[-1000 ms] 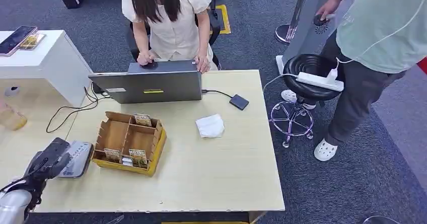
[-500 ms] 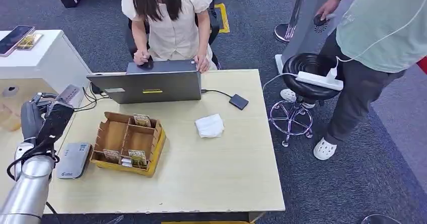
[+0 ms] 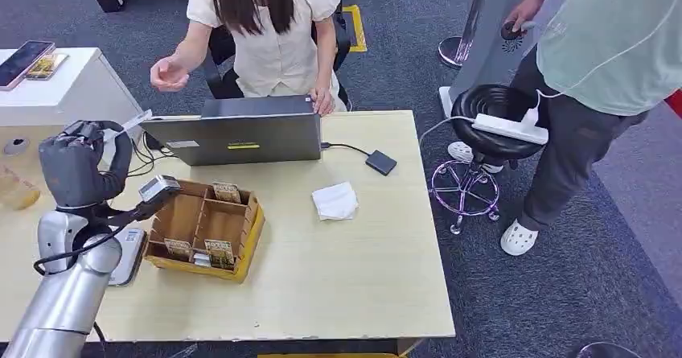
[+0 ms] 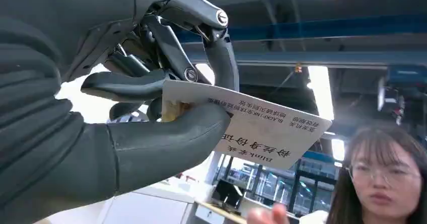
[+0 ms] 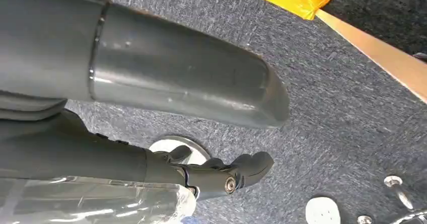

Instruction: Pass the card to the sensor for recognition and then transmit it.

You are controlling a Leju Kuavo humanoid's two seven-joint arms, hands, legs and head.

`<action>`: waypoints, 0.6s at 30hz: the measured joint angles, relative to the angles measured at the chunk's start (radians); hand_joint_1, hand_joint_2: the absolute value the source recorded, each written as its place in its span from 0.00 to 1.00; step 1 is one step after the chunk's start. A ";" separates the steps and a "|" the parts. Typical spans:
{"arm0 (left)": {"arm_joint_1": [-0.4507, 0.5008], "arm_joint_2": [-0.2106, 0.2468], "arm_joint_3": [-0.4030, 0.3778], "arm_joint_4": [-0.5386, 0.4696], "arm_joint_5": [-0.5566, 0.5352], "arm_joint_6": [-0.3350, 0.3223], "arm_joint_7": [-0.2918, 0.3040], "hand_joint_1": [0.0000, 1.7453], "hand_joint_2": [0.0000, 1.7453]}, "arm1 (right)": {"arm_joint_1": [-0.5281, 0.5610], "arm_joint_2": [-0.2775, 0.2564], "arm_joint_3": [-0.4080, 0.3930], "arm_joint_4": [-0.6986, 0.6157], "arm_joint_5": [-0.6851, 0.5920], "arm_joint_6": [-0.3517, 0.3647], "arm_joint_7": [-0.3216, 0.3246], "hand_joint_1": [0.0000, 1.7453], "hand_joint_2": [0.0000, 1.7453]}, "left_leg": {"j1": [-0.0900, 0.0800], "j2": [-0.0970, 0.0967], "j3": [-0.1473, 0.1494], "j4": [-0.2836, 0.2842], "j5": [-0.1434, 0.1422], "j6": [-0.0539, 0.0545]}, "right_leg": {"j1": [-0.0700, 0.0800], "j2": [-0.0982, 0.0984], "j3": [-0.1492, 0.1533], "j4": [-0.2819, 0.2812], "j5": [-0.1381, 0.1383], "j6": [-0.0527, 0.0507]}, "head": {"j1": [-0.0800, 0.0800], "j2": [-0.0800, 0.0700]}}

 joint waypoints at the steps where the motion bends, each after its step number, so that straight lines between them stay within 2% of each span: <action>1: 0.000 -0.005 0.000 0.000 -0.035 0.001 -0.010 0.94 1.00 | 0.000 0.000 0.002 0.000 0.003 0.000 0.003 0.00 0.00 | 0.000 0.000 0.000 0.000 0.000 0.000 | 0.000 0.000 0.000 0.000 0.000 0.000 | 0.000 0.000; 3: 0.000 -0.015 0.001 -0.001 -0.083 0.001 -0.040 0.91 1.00 | 0.000 0.000 0.005 0.000 0.004 0.000 0.006 0.00 0.00 | 0.000 0.000 0.000 0.000 0.000 0.000 | 0.000 0.000 0.000 0.000 0.000 0.000 | 0.000 0.000; 4: 0.001 -0.026 0.008 -0.005 -0.115 0.001 -0.070 0.93 1.00 | 0.000 0.000 0.008 0.000 0.006 0.002 0.006 0.00 0.00 | 0.000 0.000 -0.001 0.000 0.000 0.000 | 0.000 0.000 0.000 0.000 0.000 0.000 | 0.000 0.000; 5: 0.002 -0.044 0.022 -0.011 -0.150 0.001 -0.102 0.93 1.00 | 0.000 0.000 0.012 0.000 0.006 0.002 0.006 0.00 0.00 | 0.000 0.000 -0.001 0.000 0.000 0.000 | 0.000 -0.001 0.000 0.000 0.000 0.000 | 0.000 0.000; 6: 0.002 -0.061 0.040 -0.015 -0.175 0.001 -0.137 0.88 1.00 | -0.001 0.000 0.015 0.000 0.006 0.002 0.008 0.00 0.00 | 0.000 0.000 -0.001 0.000 0.000 0.000 | 0.000 -0.001 0.000 0.000 0.000 0.000 | 0.000 0.000; 8: 0.001 -0.094 0.071 -0.016 -0.194 0.001 -0.177 0.88 1.00 | -0.002 0.000 0.021 0.000 0.003 0.002 0.008 0.00 0.00 | -0.001 0.000 -0.001 0.000 0.000 0.000 | -0.001 0.000 0.000 0.000 0.000 0.000 | 0.000 0.000; 13: -0.004 -0.156 0.146 -0.016 -0.219 0.001 -0.215 0.89 1.00 | -0.004 0.002 0.026 0.000 -0.006 0.001 0.008 0.00 0.00 | -0.001 0.000 -0.001 0.000 0.000 0.000 | -0.001 -0.001 0.000 0.000 0.000 0.000 | 0.000 0.000; 16: -0.006 -0.176 0.169 -0.016 -0.221 0.001 -0.222 0.91 1.00 | -0.004 0.003 0.027 0.000 -0.007 0.001 0.008 0.00 0.00 | -0.001 0.000 -0.001 0.000 0.000 0.000 | -0.001 0.000 0.000 0.000 0.000 0.000 | 0.000 0.000; 18: -0.007 -0.186 0.179 -0.016 -0.221 0.001 -0.225 0.88 1.00 | -0.004 0.003 0.028 0.000 -0.007 0.001 0.008 0.00 0.00 | -0.001 0.000 -0.001 0.000 0.000 0.000 | -0.001 0.000 0.000 0.000 0.000 0.000 | 0.000 0.000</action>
